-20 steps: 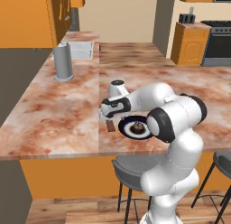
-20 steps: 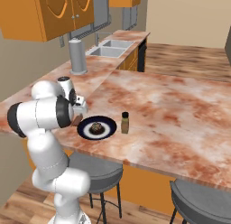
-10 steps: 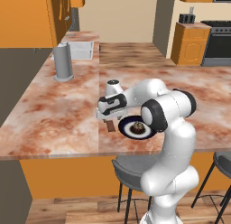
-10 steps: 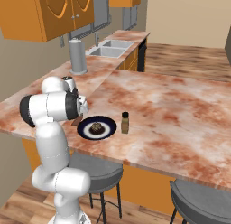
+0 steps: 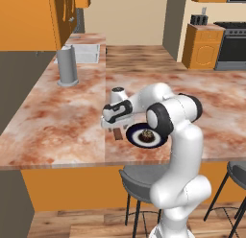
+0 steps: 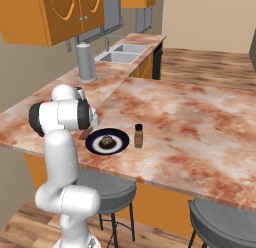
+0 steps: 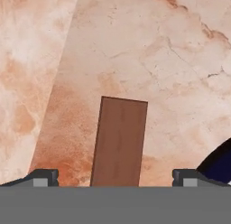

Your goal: Take the cinnamon bottle from the cabinet and place it on the dining table, next to the plate with the cupcake. Then take the chocolate from the dining counter and place it on the cupcake plate.

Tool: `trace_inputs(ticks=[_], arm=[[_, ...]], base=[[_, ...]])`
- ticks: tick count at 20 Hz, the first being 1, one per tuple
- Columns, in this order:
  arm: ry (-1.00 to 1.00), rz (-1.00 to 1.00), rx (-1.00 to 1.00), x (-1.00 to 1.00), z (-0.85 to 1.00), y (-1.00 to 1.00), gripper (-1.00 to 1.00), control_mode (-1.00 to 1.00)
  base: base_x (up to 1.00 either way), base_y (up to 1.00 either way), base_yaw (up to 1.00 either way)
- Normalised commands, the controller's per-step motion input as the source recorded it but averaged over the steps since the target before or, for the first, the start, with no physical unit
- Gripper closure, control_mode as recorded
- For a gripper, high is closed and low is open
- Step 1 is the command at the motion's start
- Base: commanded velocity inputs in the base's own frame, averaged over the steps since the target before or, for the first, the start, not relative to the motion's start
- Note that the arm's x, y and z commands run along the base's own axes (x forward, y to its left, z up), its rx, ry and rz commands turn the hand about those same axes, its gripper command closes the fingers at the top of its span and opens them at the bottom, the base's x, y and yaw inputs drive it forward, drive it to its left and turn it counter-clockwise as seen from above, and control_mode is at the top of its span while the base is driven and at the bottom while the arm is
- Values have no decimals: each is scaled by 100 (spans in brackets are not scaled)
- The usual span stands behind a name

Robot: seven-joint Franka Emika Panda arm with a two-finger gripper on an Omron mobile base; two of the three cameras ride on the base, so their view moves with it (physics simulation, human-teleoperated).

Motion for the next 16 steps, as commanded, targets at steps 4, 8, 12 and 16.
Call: trace_inputs(ticks=[4,8,12,16], arm=[[11,0,0,18,-25,0,-100,-100],[10,0,0,16,-25,0,-100,-100],[6,0,0,19,-19,0,-100,-100],[3,0,0,19,-15,0,-100,-100]], base=[[0,0,0],[0,0,0],[0,0,0],[0,0,0]])
